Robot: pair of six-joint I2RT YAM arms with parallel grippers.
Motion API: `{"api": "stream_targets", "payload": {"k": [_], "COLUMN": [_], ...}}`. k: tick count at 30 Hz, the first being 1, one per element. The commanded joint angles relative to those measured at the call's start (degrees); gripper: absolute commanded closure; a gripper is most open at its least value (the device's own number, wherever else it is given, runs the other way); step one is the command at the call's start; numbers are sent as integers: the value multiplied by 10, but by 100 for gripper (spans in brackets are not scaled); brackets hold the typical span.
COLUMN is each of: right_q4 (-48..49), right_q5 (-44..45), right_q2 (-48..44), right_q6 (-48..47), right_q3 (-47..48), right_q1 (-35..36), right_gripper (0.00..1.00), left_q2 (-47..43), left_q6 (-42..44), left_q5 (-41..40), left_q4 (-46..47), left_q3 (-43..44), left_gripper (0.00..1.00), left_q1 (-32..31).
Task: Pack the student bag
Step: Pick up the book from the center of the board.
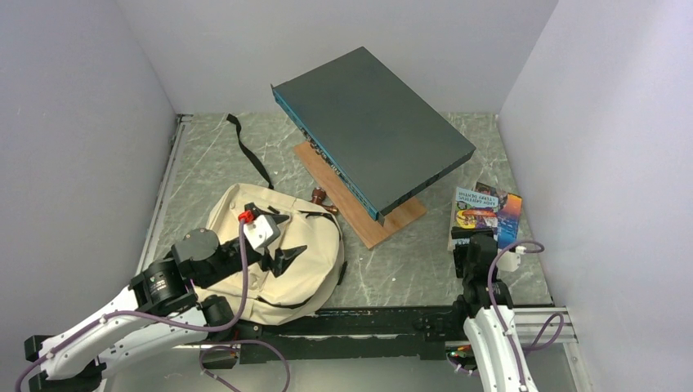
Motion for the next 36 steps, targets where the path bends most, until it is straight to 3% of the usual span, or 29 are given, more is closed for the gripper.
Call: {"api": "stream_targets", "payload": {"k": [1,16,18,24,27,33,36], "right_q4": [55,65,72,71,43,4,-64], "right_q5": [-21,16,20,30,45,19,0], "right_q2": [-18,-44,-41,-26,-38,-54,-37], "right_q6": [27,83,91,74,41,-102,-157], "right_q3": [-26,-79,-85,-76,-54,10,75], "right_q1": [-3,-4,-4,-4,-4,-4,-4], "right_gripper": [13,25,33,69,98,100,100], "left_q2": [-7,5,8,11,14,12,14], "left_q6": [22,16,14,15,15,4,-15], "left_q5": [30,41,41,41,41,37,19], "left_q4": [41,46,46,51,50,49,50], "left_q3": [-14,-41,-41,-44,-46,-48,-45], "left_gripper": [21,22,22,22,22,22,22], "left_q1": [1,2,2,5,9,11,11]}}
